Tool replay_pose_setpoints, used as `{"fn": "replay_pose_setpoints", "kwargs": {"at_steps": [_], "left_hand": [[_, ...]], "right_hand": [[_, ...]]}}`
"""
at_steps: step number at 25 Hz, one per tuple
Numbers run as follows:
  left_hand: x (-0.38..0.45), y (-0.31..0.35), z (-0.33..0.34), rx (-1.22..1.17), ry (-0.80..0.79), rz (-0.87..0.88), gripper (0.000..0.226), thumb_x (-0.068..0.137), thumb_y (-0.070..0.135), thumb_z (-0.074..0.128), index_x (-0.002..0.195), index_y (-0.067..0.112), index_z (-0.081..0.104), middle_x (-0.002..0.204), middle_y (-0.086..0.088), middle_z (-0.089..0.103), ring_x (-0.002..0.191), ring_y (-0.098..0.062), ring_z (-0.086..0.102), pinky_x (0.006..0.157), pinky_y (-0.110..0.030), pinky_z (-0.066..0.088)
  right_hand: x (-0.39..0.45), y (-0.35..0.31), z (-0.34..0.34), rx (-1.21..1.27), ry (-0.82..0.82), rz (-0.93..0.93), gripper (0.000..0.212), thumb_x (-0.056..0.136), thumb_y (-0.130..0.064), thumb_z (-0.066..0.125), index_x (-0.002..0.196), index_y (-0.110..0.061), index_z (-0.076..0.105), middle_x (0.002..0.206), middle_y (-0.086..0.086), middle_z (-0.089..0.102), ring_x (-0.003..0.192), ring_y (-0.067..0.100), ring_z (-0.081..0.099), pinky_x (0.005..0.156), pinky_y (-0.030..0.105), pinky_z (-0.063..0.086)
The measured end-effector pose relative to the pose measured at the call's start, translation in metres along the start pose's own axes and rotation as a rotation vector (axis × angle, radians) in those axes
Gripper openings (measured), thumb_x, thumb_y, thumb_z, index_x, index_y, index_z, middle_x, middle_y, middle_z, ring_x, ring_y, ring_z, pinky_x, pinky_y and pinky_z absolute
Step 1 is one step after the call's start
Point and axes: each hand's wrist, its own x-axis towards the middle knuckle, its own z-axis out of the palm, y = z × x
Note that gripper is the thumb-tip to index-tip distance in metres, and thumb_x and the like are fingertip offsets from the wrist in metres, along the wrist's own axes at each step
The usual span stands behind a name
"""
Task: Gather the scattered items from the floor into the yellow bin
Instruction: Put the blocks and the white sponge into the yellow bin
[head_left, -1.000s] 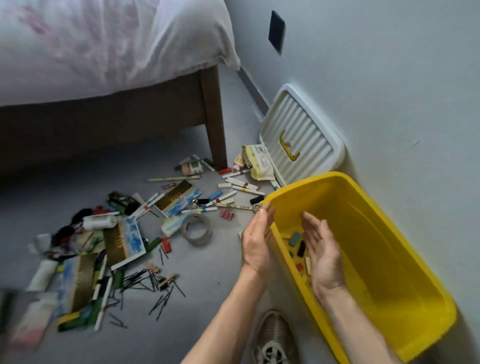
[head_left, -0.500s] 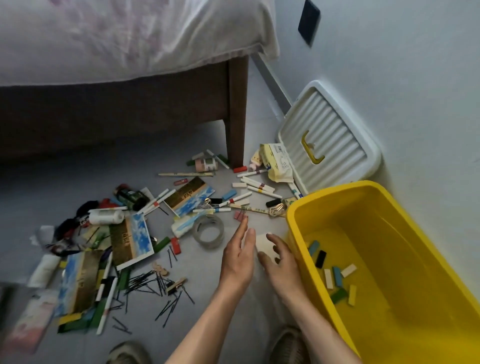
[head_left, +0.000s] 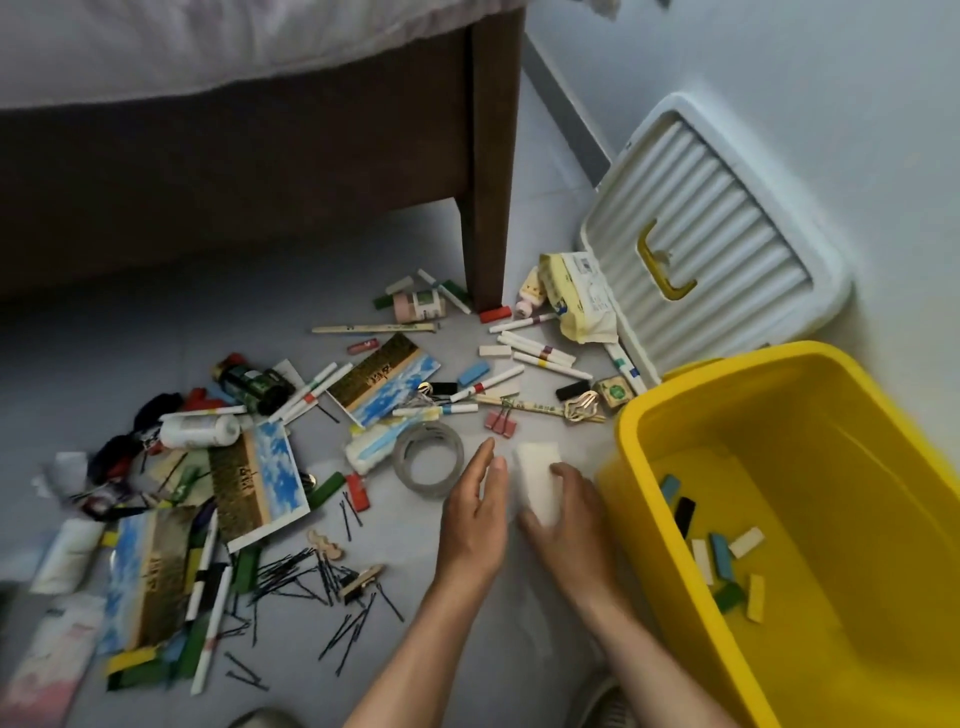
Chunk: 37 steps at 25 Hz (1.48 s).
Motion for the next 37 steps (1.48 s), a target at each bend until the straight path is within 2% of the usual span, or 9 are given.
{"fn": "replay_pose_setpoints", "kwargs": {"at_steps": [5,8,11,15,17,21,26,33,37], "left_hand": [[-0.036,0.052,-0.001,0.030,-0.034,0.160,0.047,0.100,0.046,0.041,0.146,0.035,0.039,0.150,0.015,0.040,0.130,0.007,0.035,0.108,-0.022,0.030],[-0.065,0.081,0.007,0.088,-0.051,0.225,0.051,0.100,0.045,0.042,0.148,0.031,0.036,0.154,0.011,0.036,0.140,-0.003,0.029,0.115,-0.027,0.024],[-0.087,0.097,0.008,0.105,-0.074,0.274,0.052,0.100,0.040,0.045,0.149,0.025,0.036,0.154,0.007,0.037,0.141,-0.006,0.031,0.116,-0.028,0.025],[-0.090,0.095,-0.010,0.176,-0.049,0.291,0.054,0.099,0.040,0.046,0.150,0.028,0.032,0.153,0.005,0.038,0.136,-0.002,0.032,0.110,-0.025,0.026],[-0.080,0.086,-0.020,0.216,-0.021,0.280,0.055,0.099,0.041,0.046,0.150,0.031,0.031,0.150,0.008,0.041,0.128,0.003,0.031,0.104,-0.022,0.026],[-0.042,0.056,-0.030,0.253,-0.028,0.221,0.056,0.099,0.036,0.047,0.151,0.031,0.026,0.156,0.008,0.032,0.141,-0.008,0.029,0.115,-0.032,0.028],[0.010,0.035,-0.007,0.362,-0.045,0.202,0.055,0.099,0.035,0.048,0.150,0.035,0.028,0.126,0.030,0.034,0.118,0.010,0.025,0.099,-0.018,0.023],[0.011,0.035,0.013,0.401,-0.094,0.219,0.057,0.098,0.035,0.047,0.151,0.030,0.028,0.156,0.004,0.034,0.144,-0.012,0.026,0.116,-0.031,0.024],[0.003,0.034,0.020,0.412,-0.127,0.269,0.058,0.098,0.036,0.047,0.152,0.030,0.027,0.157,0.005,0.032,0.143,-0.004,0.022,0.113,-0.023,0.018]], "right_hand": [[-0.057,-0.031,-0.087,0.289,0.512,-0.293,0.061,0.079,-0.042,0.068,0.133,-0.029,0.042,0.124,-0.015,0.047,0.112,0.010,0.048,0.089,0.026,0.047],[-0.084,-0.012,-0.137,0.142,0.678,-0.221,0.063,0.079,-0.034,0.074,0.132,-0.022,0.043,0.130,0.001,0.052,0.115,0.024,0.051,0.088,0.046,0.052],[-0.095,0.001,-0.153,-0.113,0.457,0.002,0.070,0.084,-0.045,0.068,0.142,-0.018,0.041,0.152,0.011,0.036,0.137,0.033,0.035,0.106,0.051,0.037],[-0.099,-0.011,-0.136,-0.189,0.382,-0.195,0.062,0.086,-0.036,0.067,0.141,-0.016,0.047,0.155,0.010,0.034,0.144,0.030,0.026,0.115,0.044,0.021],[-0.090,-0.023,-0.119,-0.215,0.325,-0.286,0.061,0.085,-0.030,0.068,0.141,-0.018,0.047,0.155,0.008,0.035,0.145,0.028,0.026,0.115,0.043,0.021],[-0.049,-0.039,-0.090,-0.410,0.281,-0.363,0.060,0.080,-0.029,0.068,0.137,-0.021,0.050,0.152,0.009,0.038,0.144,0.032,0.025,0.113,0.051,0.027],[0.028,-0.039,-0.091,-0.827,0.138,-0.288,0.066,0.092,-0.038,0.047,0.150,-0.014,0.027,0.161,0.012,0.015,0.149,0.032,-0.001,0.117,0.050,-0.008],[-0.005,-0.039,-0.096,-0.963,0.054,-0.119,0.054,0.089,-0.046,0.040,0.127,-0.010,0.053,0.126,0.014,0.055,0.122,0.034,0.040,0.110,0.057,0.014],[-0.006,-0.037,-0.108,-0.920,-0.006,-0.031,0.058,0.092,-0.047,0.038,0.139,-0.014,0.041,0.142,0.015,0.041,0.133,0.038,0.033,0.114,0.059,0.002]]}}
